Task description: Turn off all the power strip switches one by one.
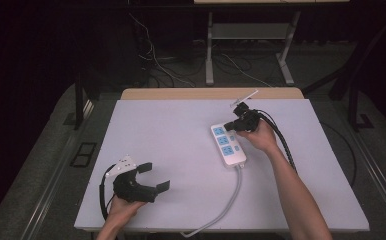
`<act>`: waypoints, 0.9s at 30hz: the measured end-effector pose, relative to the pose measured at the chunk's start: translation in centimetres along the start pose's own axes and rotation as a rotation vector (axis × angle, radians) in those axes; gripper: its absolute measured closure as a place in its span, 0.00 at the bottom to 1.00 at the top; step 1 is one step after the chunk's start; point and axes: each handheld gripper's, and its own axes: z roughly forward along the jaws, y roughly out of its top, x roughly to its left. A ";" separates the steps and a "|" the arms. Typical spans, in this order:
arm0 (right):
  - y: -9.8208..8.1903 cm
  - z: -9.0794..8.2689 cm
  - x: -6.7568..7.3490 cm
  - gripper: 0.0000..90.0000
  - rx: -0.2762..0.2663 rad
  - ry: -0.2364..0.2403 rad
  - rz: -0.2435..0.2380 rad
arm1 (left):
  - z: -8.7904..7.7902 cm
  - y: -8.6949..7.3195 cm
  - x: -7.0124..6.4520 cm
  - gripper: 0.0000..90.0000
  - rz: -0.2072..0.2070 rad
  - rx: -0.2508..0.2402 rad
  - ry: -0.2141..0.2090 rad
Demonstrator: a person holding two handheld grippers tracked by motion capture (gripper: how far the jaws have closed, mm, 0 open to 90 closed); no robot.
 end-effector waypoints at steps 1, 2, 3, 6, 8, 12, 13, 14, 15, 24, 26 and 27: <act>0.1 -0.1 0.1 1.00 -0.001 0.000 0.003 | 0.0 0.0 0.0 0.00 0.001 0.000 -0.001; 0.1 -0.3 0.2 1.00 -0.006 0.000 -0.005 | 0.0 0.0 0.0 0.00 0.004 0.000 -0.002; 0.1 -0.4 0.3 1.00 -0.010 0.001 -0.001 | 0.0 0.0 0.0 0.00 0.004 0.000 -0.001; 0.2 -0.9 0.5 1.00 -0.017 0.002 -0.007 | 0.0 0.0 -0.1 0.00 0.004 0.000 -0.002; 0.2 -1.3 0.6 1.00 -0.021 0.003 -0.005 | 0.0 0.0 -0.1 0.00 0.004 -0.001 -0.003; 0.0 -2.2 0.9 0.94 -0.047 0.008 -0.002 | 0.0 0.0 -0.2 0.00 0.005 0.001 -0.005; -0.1 -2.5 0.9 0.91 -0.055 0.009 0.010 | 0.1 0.0 -0.2 0.00 0.006 0.002 -0.006; -0.2 -2.9 1.0 0.88 -0.063 0.015 0.019 | 0.1 0.0 -0.2 0.00 0.006 0.002 -0.005; -0.4 -3.0 1.0 0.85 -0.070 0.013 0.022 | 0.1 0.0 -0.2 0.00 0.007 0.003 -0.006; -2.6 -5.9 1.0 0.40 -0.153 -0.008 0.119 | 0.3 0.0 -0.5 0.00 0.008 0.004 -0.010; -3.1 -6.5 0.9 0.27 -0.176 -0.001 0.151 | 0.4 0.0 -0.5 0.00 0.007 0.004 -0.012; -3.4 -6.8 0.8 0.21 -0.182 0.005 0.167 | 0.4 0.0 -0.5 0.00 0.010 0.006 -0.012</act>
